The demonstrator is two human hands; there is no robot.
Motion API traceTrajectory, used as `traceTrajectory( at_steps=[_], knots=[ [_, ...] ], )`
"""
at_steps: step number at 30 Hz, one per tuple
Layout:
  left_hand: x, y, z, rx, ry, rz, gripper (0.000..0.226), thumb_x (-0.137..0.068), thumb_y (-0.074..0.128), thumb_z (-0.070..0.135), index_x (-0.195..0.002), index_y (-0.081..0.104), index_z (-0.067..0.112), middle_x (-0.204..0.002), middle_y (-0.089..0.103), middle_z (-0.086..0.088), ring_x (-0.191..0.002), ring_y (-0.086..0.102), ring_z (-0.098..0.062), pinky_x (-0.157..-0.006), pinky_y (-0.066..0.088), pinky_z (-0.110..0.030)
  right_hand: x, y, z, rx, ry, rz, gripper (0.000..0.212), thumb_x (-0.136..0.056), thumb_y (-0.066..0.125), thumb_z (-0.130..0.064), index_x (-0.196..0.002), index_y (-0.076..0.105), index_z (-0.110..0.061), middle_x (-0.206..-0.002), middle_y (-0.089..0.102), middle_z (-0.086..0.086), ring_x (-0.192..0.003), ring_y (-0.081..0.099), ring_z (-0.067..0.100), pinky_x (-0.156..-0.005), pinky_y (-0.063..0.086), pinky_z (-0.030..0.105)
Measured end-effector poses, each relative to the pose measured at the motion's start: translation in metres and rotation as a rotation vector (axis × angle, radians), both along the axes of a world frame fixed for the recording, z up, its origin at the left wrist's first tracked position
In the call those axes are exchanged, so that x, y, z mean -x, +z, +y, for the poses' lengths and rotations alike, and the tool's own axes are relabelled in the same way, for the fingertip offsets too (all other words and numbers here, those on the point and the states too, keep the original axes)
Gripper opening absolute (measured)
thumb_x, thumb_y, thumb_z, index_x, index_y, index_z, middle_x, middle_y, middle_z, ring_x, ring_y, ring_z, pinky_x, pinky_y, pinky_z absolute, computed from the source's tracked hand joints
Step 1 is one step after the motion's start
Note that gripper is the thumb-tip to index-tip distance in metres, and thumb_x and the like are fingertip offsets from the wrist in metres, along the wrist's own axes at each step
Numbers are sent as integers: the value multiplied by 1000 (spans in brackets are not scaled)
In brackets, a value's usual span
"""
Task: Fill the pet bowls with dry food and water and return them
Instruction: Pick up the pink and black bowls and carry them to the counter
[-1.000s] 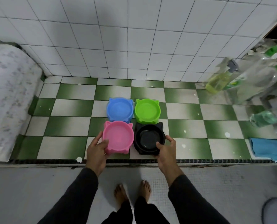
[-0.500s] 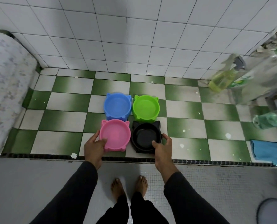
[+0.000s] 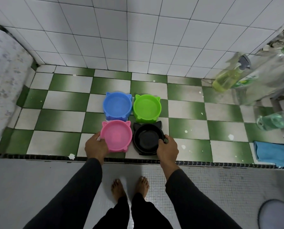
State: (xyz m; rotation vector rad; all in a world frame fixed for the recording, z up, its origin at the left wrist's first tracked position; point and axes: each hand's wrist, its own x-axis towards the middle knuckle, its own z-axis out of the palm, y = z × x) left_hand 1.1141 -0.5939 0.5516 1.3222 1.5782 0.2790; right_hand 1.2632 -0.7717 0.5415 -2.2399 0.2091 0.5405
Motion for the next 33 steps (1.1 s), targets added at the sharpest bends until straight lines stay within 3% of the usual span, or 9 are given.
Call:
traceTrajectory(
  at_steps=[7, 11, 15, 19, 23, 26, 30, 33],
  knots=[
    [3, -6, 7, -91, -65, 47, 39, -102, 54, 6, -139, 64, 16, -135, 66, -12, -109, 62, -26, -92, 54, -42, -1, -9, -4, 49, 90, -17, 34, -91, 67, -17, -123, 69, -6, -114, 71, 13, -110, 64, 33, -94, 49, 34],
    [4, -11, 11, -87, -78, 78, 41, -102, 54, 7, -142, 62, 16, -142, 62, -12, -124, 61, -32, -100, 53, -45, -4, -10, -5, 67, 107, -15, 33, -92, 67, -16, -123, 69, -4, -116, 71, 13, -112, 63, 34, -94, 46, 32],
    [7, -15, 14, -72, -99, 78, 42, -101, 56, 6, -141, 62, 16, -141, 63, -12, -124, 62, -33, -100, 55, -47, -4, -12, -5, 92, 140, -34, 29, -92, 68, -17, -117, 71, -4, -112, 72, 14, -109, 64, 35, -93, 47, 33],
    [9, -14, 16, -76, -141, 101, 44, -100, 55, 4, -141, 62, 17, -139, 64, -12, -119, 64, -32, -94, 56, -43, -3, -12, -6, 136, 200, -42, 19, -91, 67, -18, -104, 72, -4, -99, 72, 14, -98, 65, 35, -82, 48, 32],
    [8, -12, 14, -103, -226, 137, 44, -100, 52, 3, -141, 62, 15, -129, 69, -13, -105, 67, -29, -82, 55, -37, -2, -14, -8, 177, 245, -25, 31, -90, 67, -20, -118, 68, -5, -110, 70, 14, -105, 64, 34, -90, 48, 33],
    [9, -7, 12, -109, -276, 174, 38, -99, 49, 1, -133, 63, 8, -112, 68, -11, -97, 65, -29, -73, 52, -34, -1, -9, -8, 175, 275, -26, 30, -90, 66, -17, -116, 65, -3, -111, 68, 16, -106, 62, 35, -89, 46, 32],
    [12, 1, 14, -78, -388, 227, 36, -96, 56, 11, -131, 56, 2, -118, 67, -20, -97, 69, -38, -70, 60, -39, -2, 1, -9, 180, 350, 34, 39, -91, 64, -21, -125, 57, -3, -119, 63, 15, -113, 59, 35, -89, 45, 33],
    [15, 11, 18, -66, -486, 247, 36, -97, 63, 19, -129, 55, 3, -119, 68, -19, -95, 68, -33, -65, 53, -30, -4, 10, -11, 194, 424, 101, 36, -87, 62, -18, -120, 58, -4, -118, 65, 14, -108, 61, 34, -79, 43, 27]
  ],
)
